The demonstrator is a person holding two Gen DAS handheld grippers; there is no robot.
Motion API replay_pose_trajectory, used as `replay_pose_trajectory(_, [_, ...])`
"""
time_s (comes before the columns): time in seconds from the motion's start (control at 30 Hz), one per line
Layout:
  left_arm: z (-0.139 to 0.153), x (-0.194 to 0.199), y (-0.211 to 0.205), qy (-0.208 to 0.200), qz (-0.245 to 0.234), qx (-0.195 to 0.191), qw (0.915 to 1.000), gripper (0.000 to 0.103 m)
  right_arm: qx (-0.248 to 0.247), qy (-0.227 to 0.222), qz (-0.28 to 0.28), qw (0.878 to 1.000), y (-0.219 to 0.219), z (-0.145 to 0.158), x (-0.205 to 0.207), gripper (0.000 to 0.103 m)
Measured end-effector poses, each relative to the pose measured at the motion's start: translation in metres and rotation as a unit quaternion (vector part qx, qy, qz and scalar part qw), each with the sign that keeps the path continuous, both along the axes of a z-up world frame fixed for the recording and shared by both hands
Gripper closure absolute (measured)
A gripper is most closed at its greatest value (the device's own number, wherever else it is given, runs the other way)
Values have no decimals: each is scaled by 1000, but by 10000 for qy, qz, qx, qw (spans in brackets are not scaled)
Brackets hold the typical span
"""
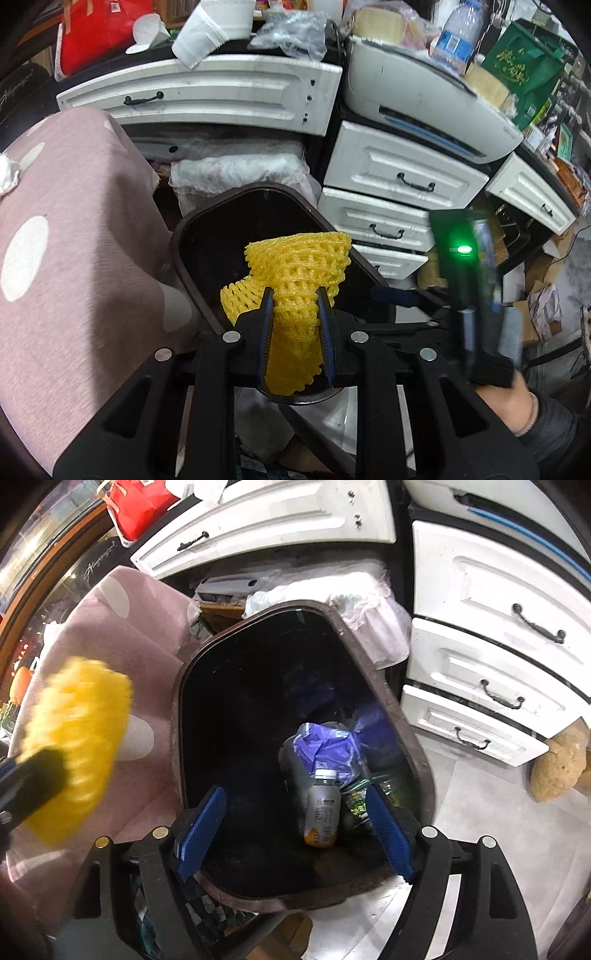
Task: Collect trash
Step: 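Lower the yellow foam net into the bin and open the left tool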
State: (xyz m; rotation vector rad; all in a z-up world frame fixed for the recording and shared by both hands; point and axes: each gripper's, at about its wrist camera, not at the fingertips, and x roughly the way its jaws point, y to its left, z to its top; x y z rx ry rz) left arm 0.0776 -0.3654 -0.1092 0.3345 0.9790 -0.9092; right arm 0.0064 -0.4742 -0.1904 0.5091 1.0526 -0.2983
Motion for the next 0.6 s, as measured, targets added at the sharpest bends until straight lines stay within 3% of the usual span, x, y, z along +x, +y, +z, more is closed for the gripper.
replay_pose_trajectory(0.37, [-35,7,-28,324,-209,413,9984,78,-700,-155,-470,9963,-5,23,-32,25])
replay_pose_trajectory(0.6, [-38,16,-27,353,-82,352,9987,45,-745,-39,-761,9943,-15,19,-49,23])
